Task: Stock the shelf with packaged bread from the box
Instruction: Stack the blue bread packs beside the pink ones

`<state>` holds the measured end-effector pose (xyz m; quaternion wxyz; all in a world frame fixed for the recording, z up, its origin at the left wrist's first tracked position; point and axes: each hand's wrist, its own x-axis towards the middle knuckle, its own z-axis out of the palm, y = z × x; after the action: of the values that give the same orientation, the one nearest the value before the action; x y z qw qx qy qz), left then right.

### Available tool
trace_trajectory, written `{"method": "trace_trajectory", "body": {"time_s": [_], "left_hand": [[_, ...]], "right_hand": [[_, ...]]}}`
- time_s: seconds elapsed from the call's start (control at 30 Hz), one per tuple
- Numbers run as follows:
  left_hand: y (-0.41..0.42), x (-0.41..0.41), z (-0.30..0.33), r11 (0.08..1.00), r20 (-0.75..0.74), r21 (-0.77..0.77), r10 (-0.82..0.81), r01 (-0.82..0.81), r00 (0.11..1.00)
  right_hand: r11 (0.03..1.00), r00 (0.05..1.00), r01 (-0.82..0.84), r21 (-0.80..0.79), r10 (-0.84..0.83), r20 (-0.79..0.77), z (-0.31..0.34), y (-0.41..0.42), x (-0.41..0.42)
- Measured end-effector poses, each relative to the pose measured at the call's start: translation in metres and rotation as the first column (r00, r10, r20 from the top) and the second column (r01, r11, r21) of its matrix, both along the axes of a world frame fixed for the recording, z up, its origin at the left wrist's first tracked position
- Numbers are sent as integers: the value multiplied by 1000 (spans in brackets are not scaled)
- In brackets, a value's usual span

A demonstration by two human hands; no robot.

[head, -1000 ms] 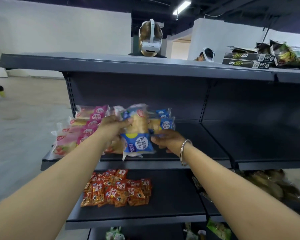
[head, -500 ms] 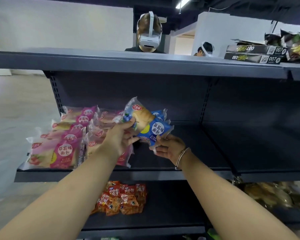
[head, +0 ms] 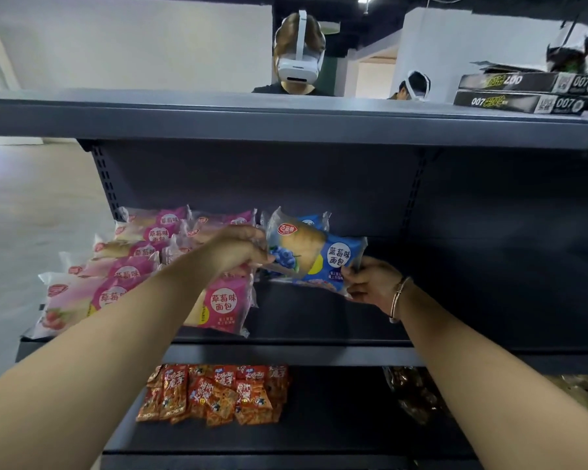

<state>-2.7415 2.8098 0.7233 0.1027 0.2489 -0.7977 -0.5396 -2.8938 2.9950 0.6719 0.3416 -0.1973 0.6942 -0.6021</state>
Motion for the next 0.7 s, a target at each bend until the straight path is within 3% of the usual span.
{"method": "trace_trajectory", "body": {"time_s": [0.27, 0.43, 0.7], "left_hand": [[12, -3, 10, 996, 49, -41, -79, 81, 996], [12, -10, 18, 992, -41, -124, -38, 33, 998], [5, -35, 3, 860, -23, -508, 48, -53, 999]], "right_hand": [[997, 996, -41, 66, 46, -75, 13, 18, -15], [997, 995, -16, 79, 24, -102, 18, 20, -19], [987, 976, 149, 55, -138, -170, -1, 5, -20]]}}
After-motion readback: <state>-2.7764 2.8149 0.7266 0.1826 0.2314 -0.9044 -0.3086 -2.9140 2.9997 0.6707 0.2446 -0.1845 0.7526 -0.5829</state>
